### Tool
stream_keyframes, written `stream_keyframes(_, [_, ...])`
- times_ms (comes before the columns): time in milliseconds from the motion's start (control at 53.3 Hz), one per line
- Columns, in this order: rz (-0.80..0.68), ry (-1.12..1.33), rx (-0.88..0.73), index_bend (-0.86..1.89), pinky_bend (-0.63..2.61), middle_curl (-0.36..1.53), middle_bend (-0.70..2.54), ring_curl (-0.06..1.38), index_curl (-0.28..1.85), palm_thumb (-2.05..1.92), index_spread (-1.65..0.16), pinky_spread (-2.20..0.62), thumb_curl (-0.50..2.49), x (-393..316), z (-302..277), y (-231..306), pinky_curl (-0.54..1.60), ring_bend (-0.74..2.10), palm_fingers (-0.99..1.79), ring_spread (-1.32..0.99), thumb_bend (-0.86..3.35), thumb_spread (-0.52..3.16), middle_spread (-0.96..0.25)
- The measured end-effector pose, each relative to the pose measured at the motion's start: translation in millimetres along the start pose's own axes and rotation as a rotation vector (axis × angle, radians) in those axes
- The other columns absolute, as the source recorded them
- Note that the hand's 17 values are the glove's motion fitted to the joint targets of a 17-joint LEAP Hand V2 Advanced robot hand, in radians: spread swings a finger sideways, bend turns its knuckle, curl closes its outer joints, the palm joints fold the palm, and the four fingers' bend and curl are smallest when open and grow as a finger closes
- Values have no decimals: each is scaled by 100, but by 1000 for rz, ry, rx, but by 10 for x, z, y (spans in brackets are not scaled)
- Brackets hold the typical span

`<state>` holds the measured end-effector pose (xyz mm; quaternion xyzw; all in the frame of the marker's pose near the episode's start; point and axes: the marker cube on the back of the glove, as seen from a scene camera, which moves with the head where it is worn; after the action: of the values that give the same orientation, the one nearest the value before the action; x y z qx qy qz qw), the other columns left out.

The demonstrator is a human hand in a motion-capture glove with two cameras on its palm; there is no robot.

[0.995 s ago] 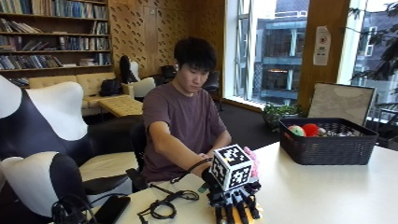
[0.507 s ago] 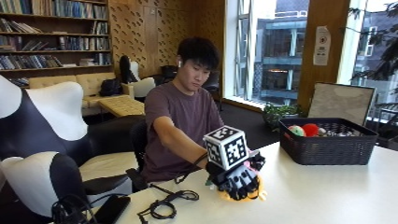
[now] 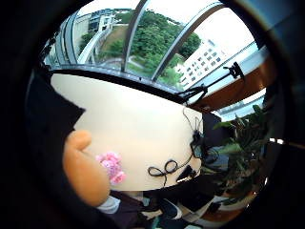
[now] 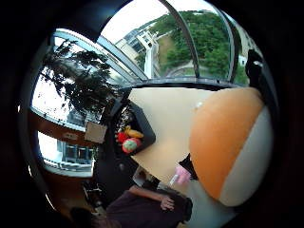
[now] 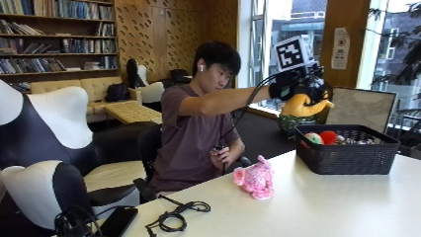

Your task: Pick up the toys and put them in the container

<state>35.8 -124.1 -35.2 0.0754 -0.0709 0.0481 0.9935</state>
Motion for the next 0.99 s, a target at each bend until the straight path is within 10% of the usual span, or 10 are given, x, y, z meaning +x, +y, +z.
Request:
stream_keyframes(263, [-354,-24,4,93,118,93,117,71,82,65,-41,-37,93,-1980,263,-401,60,140,87,-36,8,46,-27])
stream_keyframes(525, [-272,27,-44,91,121,97,119,72,95,66,-42,-37,100,-3244,1056,-661,62,145,81,-35,6,42,-27])
stream_keyframes(619, [48,277,-36,89,122,98,119,72,99,66,-43,-37,102,-3385,1488,-893,63,146,77,-35,5,42,-27])
stream_keyframes(732, [-359,-62,-264,79,127,98,115,72,103,66,-43,-37,103,-3869,1831,-743,64,146,66,-35,2,44,-28])
stream_keyframes(863, [-392,-119,-522,26,127,77,56,61,84,24,-33,-18,85,-3849,2146,-691,63,101,-69,-21,-14,83,-19])
stream_keyframes(995, [-334,-41,-469,7,107,61,25,44,63,2,-28,-4,69,-3704,2079,-700,51,59,-51,-9,-7,102,-6])
